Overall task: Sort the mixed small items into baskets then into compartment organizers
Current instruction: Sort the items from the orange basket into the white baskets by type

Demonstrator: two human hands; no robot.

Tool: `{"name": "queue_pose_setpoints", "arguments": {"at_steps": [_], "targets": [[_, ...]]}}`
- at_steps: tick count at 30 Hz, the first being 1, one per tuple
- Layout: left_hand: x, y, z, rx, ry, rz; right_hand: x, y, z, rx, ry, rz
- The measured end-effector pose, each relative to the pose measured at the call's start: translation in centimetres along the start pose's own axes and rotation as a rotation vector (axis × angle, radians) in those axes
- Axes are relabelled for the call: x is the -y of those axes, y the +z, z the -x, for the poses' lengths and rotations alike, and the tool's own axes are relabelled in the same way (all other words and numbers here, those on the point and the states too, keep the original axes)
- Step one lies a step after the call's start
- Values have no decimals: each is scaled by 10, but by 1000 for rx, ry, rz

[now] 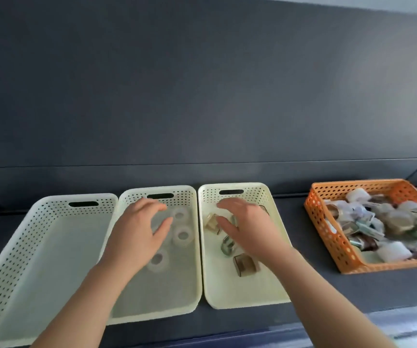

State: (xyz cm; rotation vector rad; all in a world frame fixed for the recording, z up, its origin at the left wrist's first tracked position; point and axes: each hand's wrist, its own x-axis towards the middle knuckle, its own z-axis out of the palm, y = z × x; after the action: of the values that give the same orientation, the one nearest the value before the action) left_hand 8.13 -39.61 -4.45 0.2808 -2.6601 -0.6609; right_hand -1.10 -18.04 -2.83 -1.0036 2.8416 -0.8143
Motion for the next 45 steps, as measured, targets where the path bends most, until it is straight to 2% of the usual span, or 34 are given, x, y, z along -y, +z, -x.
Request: {"name": "queue_pose_setpoints", "arguments": {"at_steps": [5, 9, 14, 18, 24, 27, 33, 36, 41, 45], "targets": [[-90, 31, -18, 60, 185, 105, -57, -49, 42, -107, 126, 21], [-160, 83, -29, 191, 273, 200, -121, -92, 76, -174, 241, 81], [-245, 149, -44, 297, 326, 236, -210, -144, 104, -190, 350, 60], [-291, 194, -66, 375, 283, 190, -276, -172, 104, -124, 356, 52], [-324, 228, -91, 424, 197, 62, -314, -170, 73, 98, 275, 38], [-335, 240, -96, 476, 161, 37, -322, -163, 64, 154, 251, -9], [-345, 262, -99, 543, 127, 54, -350, -188, 66, -34, 370, -414], [-341, 267, -101, 617, 113, 83, -364, -192, 67, -73, 398, -545], [-337, 276, -103, 633, 190, -46, -371, -192, 64, -82, 406, -575], [-336, 263, -102, 572, 149, 153, -373, -194, 60, -32, 390, -561]]}}
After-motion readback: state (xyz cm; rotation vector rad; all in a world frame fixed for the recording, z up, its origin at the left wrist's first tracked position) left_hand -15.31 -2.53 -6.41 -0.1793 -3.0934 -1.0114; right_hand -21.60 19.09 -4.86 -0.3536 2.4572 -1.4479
